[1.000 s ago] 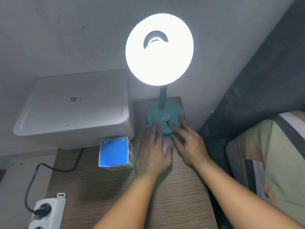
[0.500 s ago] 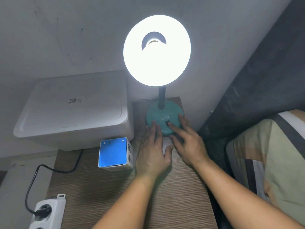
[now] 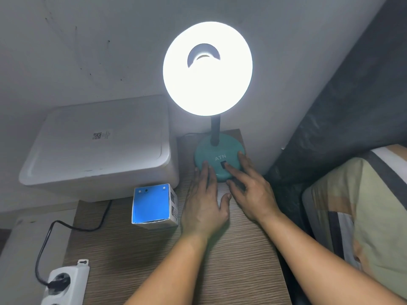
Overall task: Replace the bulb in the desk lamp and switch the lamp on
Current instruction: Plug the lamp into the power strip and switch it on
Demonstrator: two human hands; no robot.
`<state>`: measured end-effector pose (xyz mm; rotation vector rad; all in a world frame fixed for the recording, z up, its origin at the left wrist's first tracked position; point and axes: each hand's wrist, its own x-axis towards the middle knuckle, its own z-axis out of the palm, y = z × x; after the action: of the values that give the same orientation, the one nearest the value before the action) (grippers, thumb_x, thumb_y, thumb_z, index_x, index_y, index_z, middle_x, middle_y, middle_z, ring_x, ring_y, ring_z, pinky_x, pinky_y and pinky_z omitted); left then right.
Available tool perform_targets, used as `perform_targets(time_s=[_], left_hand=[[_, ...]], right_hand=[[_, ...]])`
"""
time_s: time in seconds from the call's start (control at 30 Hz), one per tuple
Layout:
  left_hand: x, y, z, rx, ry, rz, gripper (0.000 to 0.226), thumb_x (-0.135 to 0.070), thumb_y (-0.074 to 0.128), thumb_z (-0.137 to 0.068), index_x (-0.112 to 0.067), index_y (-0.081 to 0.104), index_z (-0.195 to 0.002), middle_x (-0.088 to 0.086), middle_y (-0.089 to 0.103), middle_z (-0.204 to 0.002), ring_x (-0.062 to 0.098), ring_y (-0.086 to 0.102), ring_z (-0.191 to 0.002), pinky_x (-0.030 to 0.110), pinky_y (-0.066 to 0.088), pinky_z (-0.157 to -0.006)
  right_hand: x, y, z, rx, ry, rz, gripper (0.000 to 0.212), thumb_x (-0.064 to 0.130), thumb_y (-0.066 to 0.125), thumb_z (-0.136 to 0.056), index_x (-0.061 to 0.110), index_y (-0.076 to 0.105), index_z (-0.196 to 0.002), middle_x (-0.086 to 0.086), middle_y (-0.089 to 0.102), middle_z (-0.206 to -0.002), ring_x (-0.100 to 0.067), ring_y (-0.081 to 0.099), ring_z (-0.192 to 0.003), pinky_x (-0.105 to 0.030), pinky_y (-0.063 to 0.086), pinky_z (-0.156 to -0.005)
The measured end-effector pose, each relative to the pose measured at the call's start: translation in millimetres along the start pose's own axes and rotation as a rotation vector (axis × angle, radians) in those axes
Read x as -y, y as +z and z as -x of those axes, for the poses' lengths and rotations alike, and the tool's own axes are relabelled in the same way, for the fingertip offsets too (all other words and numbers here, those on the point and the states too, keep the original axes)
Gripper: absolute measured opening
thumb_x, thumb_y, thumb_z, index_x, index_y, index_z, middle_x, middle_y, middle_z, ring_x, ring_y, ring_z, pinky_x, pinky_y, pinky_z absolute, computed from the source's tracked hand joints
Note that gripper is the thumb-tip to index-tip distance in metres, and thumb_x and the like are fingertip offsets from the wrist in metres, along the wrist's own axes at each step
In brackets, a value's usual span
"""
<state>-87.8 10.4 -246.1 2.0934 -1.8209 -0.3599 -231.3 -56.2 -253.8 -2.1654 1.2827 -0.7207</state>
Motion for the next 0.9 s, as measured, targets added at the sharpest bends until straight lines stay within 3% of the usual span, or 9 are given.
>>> perform_targets(time_s=[0.17,0.37,0.63,0.9], left_hand=[[-0.1,1.0,-0.8,0.006,-0.007,0.011,0.080,-0.049,0.046,-0.094,-0.011,0.013,-0.156,0.004,0.002,-0.165,0.020,0.003,-0.152,0.034,0.013,-0.123],[-0.1,0.3,-0.4,0.001,-0.008,0.005,0.080,-0.049,0.045,-0.094,-0.013,0.011,-0.156,0.002,0.001,-0.165,0.019,0.002,-0.152,0.028,0.005,-0.120],[0.2,-0.4,-0.5,0.004,-0.005,-0.007,0.080,-0.050,0.044,-0.094,-0.012,0.012,-0.156,0.003,0.001,-0.165,0.020,0.001,-0.152,0.027,0.001,-0.119],[-2.1,-2.1,0.4,0.003,-0.004,0.001,0.080,-0.049,0.045,-0.094,-0.012,0.011,-0.156,0.003,0.001,-0.165,0.020,0.001,-0.152,0.027,0.002,-0.119]], right_hand=[[-1.0,0.3,-0.9,0.001,-0.008,0.014,0.050,0.032,0.057,-0.094,0.045,0.042,-0.140,0.002,0.019,-0.160,-0.013,0.019,-0.146,-0.036,0.037,-0.109],[0.3,-0.5,-1.2,0.003,-0.006,0.012,0.051,0.032,0.057,-0.094,0.050,0.039,-0.138,0.006,0.018,-0.160,0.000,0.015,-0.140,-0.033,0.036,-0.107],[1.2,-1.0,-0.9,0.009,0.003,0.012,0.050,0.032,0.056,-0.094,0.048,0.040,-0.139,0.006,0.018,-0.159,-0.007,0.017,-0.145,-0.032,0.034,-0.110],[1.2,-1.2,0.1,0.014,-0.001,0.019,0.050,0.031,0.056,-0.095,0.045,0.041,-0.140,0.004,0.019,-0.159,-0.003,0.012,-0.142,-0.030,0.029,-0.111]])
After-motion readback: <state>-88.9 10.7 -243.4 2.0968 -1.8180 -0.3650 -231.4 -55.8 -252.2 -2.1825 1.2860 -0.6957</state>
